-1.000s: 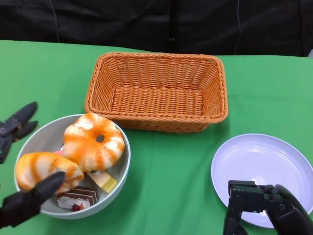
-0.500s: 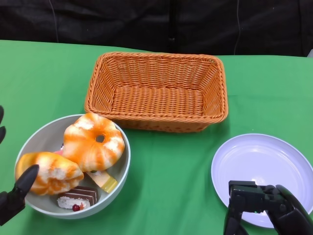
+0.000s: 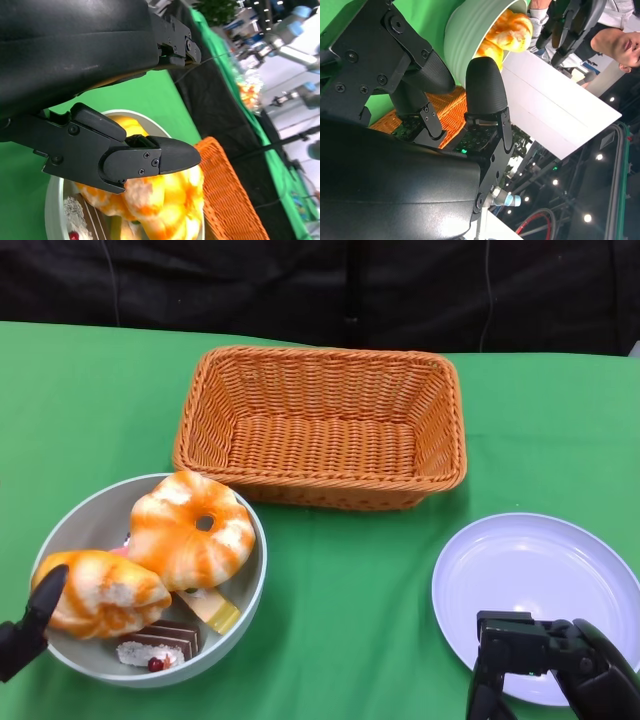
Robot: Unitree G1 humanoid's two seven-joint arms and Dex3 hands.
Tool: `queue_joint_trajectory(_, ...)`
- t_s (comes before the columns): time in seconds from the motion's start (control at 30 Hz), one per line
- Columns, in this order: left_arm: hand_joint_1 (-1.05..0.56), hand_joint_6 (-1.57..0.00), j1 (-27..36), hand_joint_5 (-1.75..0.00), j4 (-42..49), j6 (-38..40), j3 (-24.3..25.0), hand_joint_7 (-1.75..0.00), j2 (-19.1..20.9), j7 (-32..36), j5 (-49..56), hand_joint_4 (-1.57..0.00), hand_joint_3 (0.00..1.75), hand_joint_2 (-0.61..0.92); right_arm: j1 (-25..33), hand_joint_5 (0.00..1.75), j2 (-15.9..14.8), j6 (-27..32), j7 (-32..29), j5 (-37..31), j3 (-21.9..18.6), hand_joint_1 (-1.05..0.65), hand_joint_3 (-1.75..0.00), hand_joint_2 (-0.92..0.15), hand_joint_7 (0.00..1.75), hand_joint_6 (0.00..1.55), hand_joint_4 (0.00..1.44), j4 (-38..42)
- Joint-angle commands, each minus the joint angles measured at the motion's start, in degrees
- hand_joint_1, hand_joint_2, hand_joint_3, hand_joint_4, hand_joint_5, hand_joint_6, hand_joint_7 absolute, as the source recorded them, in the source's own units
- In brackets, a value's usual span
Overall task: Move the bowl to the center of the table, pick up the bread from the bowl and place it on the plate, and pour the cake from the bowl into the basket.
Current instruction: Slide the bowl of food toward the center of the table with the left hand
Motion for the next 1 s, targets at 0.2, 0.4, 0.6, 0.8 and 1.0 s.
queue_joint_trajectory(0.2, -0.68, -0.06, -5.7, -0.11, 7.5, 6.8, -0.5, -0.04, 5.0, -1.4, 0.2, 0.0, 0.57, 0.92, 1.0, 1.74, -0.9, 0.7, 0.3, 0.7, -0.4, -0.04, -1.75, -0.15, 1.53, 0.75, 0.87, -2.0)
queue_joint_trajectory(0.4, -0.64, -0.02, -8.0, -0.02, 11.7, 9.6, -0.7, -0.01, 5.0, -4.1, -3.5, 0.0, 0.57, 0.92, 1.4, 1.73, -0.9, 0.2, 0.2, 0.4, -0.6, -0.07, -1.74, -0.16, 1.53, 0.76, 0.87, -2.2)
queue_joint_trajectory(0.6, -0.67, 0.0, -9.5, 0.0, 14.2, 13.4, -0.6, 0.0, 5.6, -8.5, -7.6, 0.0, 0.61, 0.92, 1.3, 1.73, -0.9, 0.1, 0.3, 0.3, -0.4, -0.07, -1.73, -0.16, 1.53, 0.76, 0.87, -2.1)
queue_joint_trajectory(0.8, -0.68, -0.01, -9.8, -0.02, 13.9, 17.2, -0.9, -0.01, 6.6, -13.4, -11.8, -0.05, 0.61, 0.92, 1.4, 1.73, -1.2, 0.4, 0.6, 0.6, -0.5, -0.06, -1.74, -0.14, 1.53, 0.76, 0.88, -2.6)
queue_joint_trajectory(1.0, -0.74, 0.0, -11.6, -0.04, 15.2, 20.2, -0.5, 0.0, 7.4, -19.3, -16.9, -0.08, 0.59, 0.92, 1.2, 1.72, -1.1, 0.1, 0.5, 0.4, -0.8, -0.06, -1.74, -0.14, 1.53, 0.76, 0.88, -2.3)
